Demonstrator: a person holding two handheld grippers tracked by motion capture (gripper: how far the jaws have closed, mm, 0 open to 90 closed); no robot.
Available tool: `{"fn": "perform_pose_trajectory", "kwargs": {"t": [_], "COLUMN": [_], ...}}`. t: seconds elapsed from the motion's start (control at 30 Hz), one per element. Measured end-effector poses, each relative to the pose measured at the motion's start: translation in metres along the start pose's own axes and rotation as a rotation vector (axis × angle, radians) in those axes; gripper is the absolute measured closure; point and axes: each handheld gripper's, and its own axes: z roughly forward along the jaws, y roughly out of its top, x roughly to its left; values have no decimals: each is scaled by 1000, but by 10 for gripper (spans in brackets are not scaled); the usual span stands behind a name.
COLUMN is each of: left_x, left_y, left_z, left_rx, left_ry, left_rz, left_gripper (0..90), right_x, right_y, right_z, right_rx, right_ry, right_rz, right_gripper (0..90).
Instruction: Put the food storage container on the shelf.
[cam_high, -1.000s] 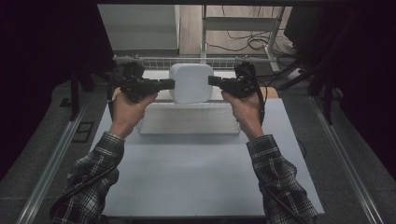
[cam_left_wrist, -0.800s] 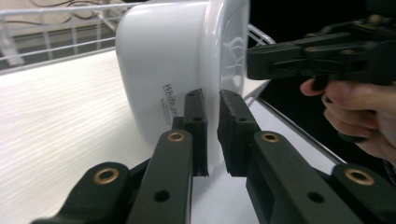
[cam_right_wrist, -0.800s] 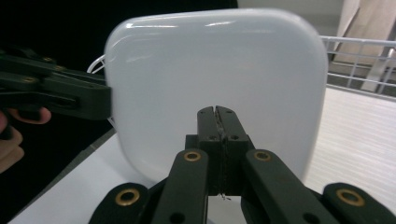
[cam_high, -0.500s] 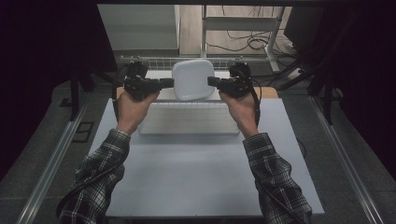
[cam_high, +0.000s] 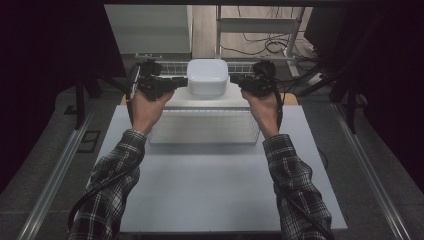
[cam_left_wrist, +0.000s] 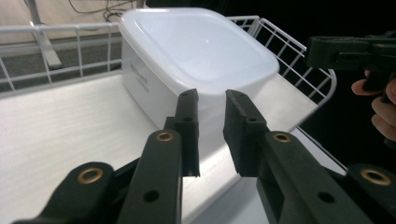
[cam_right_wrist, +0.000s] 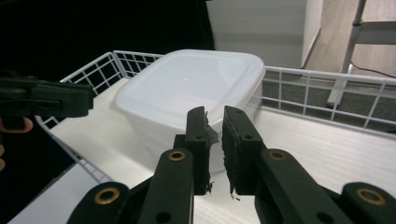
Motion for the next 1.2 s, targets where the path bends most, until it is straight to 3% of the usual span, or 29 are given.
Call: {"fn": "perform_pose_trajectory", "kwargs": {"t": [0.03,0.07,0.17,0.2,0.33,0.37,0.5,0.6,0.67,0.77,1.0,1.13,1.2], "left_x": [0,4,11,18,25,32,42,37,37,34,23,21,22], "left_y": [0,2,3,3,4,5,6,5,4,2,-9,-9,-9], "left_z": [0,2,6,13,25,33,50,55,52,46,29,30,27], "left_rx": [0,-12,-22,-21,-7,-7,22,38,48,51,65,65,57], "left_ry": [0,42,61,79,125,138,129,137,128,127,127,131,157], "left_rz": [0,13,-7,-19,-13,-34,-55,-30,-34,-34,-15,-5,14], "left_gripper": [730,736,769,816,870,875,882,900,900,900,900,900,839], "right_x": [0,-2,-5,-9,-15,-17,-20,-16,-13,-12,5,7,8], "right_y": [0,1,0,-1,-3,-3,-4,-4,-5,-6,-16,-18,-18], "right_z": [0,4,10,18,38,43,62,70,70,69,53,49,47], "right_rx": [0,1,9,16,31,36,62,83,90,91,100,102,98], "right_ry": [0,-29,-57,-80,-116,-126,-145,-143,-160,-147,-136,-139,-143], "right_rz": [0,-20,-27,-26,-23,-21,-19,-32,-42,-30,-60,-65,-74], "right_gripper": [798,804,837,877,889,889,890,893,893,894,894,892,877]}}
